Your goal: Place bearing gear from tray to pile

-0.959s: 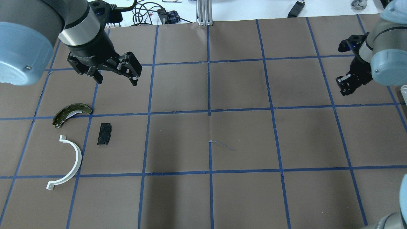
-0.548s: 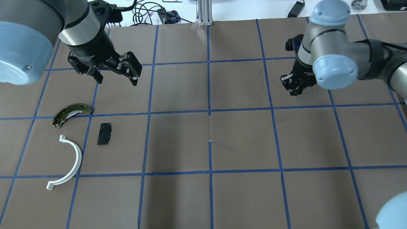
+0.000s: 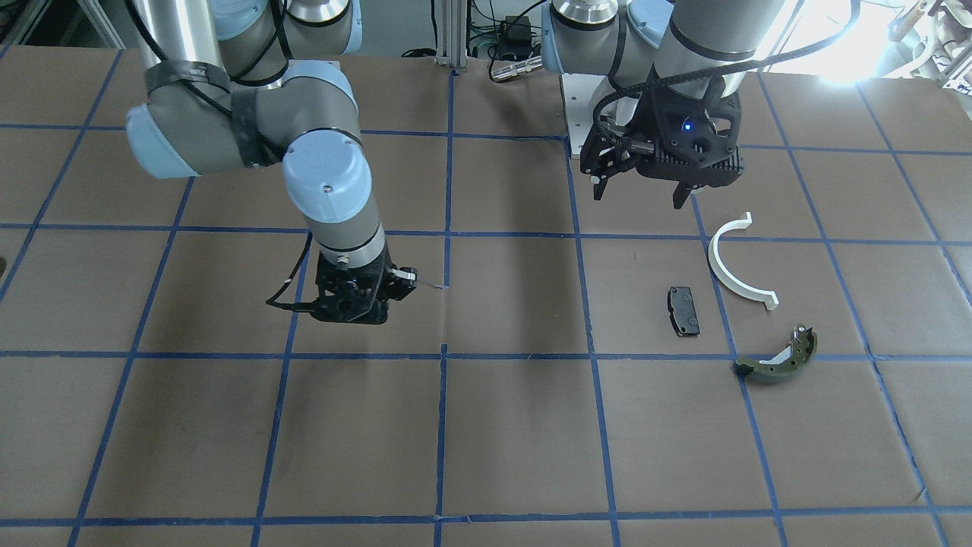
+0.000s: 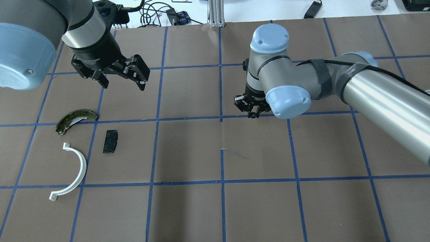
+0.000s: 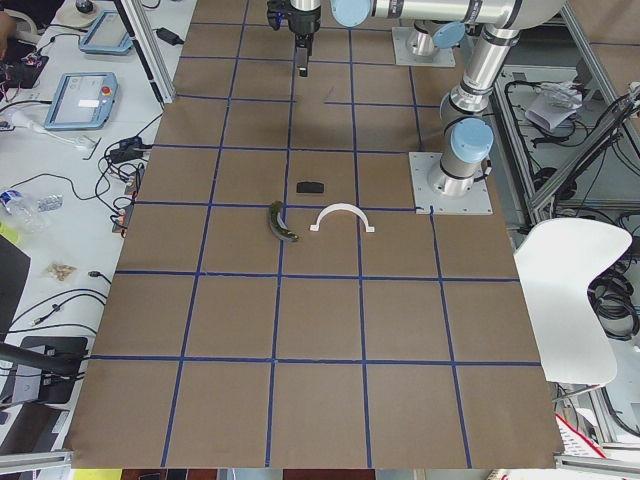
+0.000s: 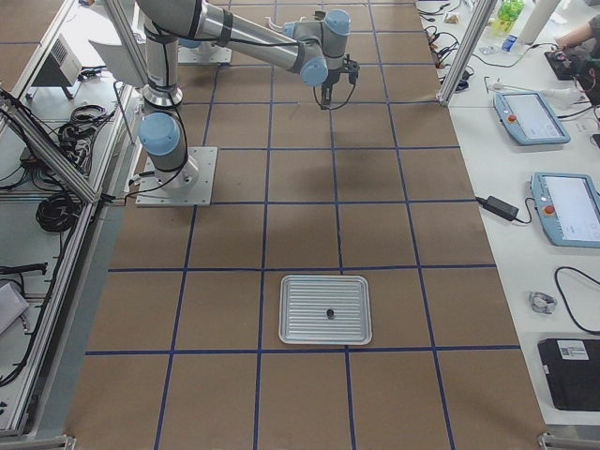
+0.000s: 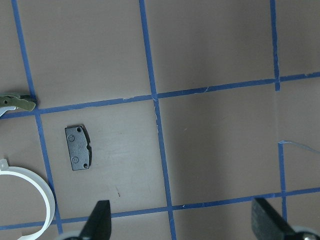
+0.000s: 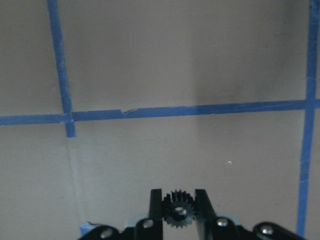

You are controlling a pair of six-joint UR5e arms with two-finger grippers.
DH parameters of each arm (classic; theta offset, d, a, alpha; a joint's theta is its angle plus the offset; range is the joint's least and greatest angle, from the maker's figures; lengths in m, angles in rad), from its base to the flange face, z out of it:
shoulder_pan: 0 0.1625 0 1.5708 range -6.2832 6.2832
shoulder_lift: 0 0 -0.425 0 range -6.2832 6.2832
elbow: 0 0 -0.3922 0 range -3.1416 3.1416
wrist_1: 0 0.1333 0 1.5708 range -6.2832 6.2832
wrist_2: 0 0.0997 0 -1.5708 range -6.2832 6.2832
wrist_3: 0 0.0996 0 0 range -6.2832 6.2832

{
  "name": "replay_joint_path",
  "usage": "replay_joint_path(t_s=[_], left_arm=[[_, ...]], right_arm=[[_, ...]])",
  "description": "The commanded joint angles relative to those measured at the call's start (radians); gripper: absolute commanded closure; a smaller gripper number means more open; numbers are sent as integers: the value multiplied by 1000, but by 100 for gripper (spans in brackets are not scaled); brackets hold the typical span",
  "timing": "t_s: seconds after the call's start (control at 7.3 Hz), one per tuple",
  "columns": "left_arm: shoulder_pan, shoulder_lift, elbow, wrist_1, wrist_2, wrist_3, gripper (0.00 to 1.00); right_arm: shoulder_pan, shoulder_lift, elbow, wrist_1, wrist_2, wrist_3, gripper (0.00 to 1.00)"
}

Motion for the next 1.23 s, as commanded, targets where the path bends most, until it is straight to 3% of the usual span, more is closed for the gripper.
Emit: replay_joint_path(t_s=[0.0, 0.27, 0.41, 0.55, 0.68, 1.1], left_arm=[[0, 0, 0, 0, 1, 0, 0], [0, 0, 0, 0, 1, 0, 0], [0, 0, 0, 0, 1, 0, 0], [2, 0, 0, 0, 1, 0, 0], [6, 2, 0, 0, 1, 2, 0], [6, 2, 0, 0, -1, 2, 0]], right_arm=[[133, 75, -3, -88, 1, 181, 100], [191, 147, -20, -160, 4, 270, 100], [220, 176, -48, -162, 4, 278, 94], [221, 184, -60, -162, 4, 278, 7], [221, 186, -57, -159, 7, 275, 0], [187, 174, -63, -143, 3, 230, 0]])
